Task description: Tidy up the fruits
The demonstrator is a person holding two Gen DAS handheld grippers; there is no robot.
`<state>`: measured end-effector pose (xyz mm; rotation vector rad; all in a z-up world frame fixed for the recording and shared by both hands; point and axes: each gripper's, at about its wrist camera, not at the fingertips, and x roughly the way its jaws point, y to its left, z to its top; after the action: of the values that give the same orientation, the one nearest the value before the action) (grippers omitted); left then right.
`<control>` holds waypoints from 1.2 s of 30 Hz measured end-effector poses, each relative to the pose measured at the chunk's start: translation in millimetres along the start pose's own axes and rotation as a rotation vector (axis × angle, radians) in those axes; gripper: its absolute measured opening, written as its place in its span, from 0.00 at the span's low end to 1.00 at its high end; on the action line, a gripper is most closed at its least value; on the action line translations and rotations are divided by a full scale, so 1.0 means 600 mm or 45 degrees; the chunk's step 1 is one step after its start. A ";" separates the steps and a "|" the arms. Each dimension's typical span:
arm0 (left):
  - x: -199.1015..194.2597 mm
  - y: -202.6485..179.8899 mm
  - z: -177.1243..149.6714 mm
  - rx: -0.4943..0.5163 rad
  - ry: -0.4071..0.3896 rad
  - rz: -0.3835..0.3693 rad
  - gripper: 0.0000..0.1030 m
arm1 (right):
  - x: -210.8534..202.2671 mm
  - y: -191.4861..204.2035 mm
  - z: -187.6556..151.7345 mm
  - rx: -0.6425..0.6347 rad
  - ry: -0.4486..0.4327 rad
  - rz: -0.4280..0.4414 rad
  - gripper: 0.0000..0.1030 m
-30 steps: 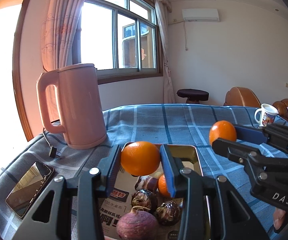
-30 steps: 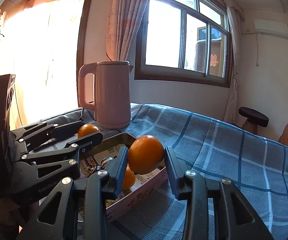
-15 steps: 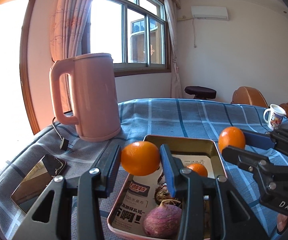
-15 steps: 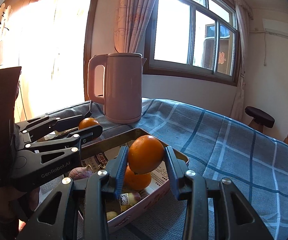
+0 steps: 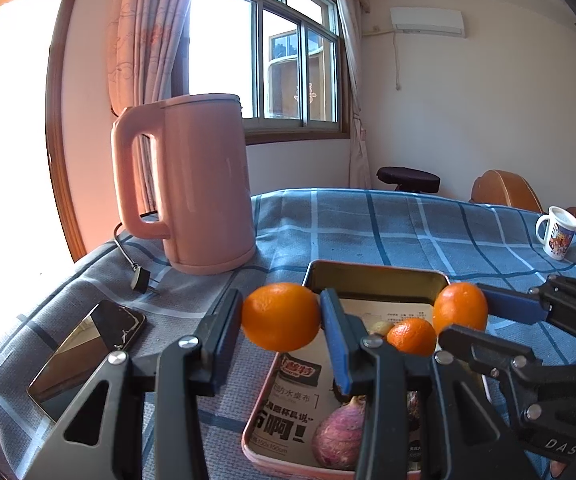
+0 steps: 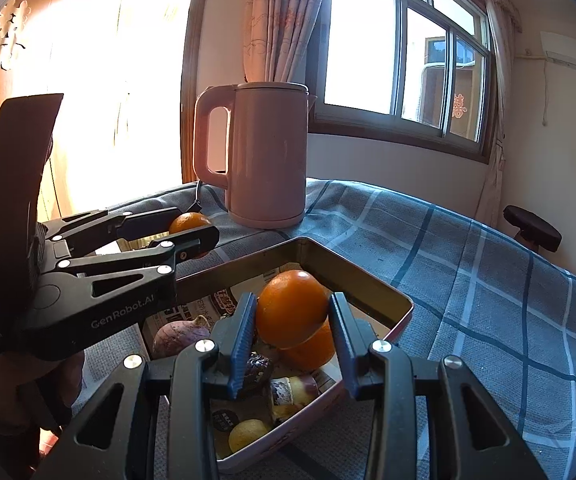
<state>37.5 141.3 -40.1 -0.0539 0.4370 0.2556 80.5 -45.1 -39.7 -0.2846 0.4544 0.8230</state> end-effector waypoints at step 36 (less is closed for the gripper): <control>-0.043 -0.004 0.012 0.005 -0.026 -0.020 0.82 | -0.003 0.014 -0.021 -0.027 0.096 0.000 0.58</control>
<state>18.8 133.7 -22.6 -0.0507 0.4164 0.2400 69.4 -45.8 -50.5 -0.3363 0.5165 0.8194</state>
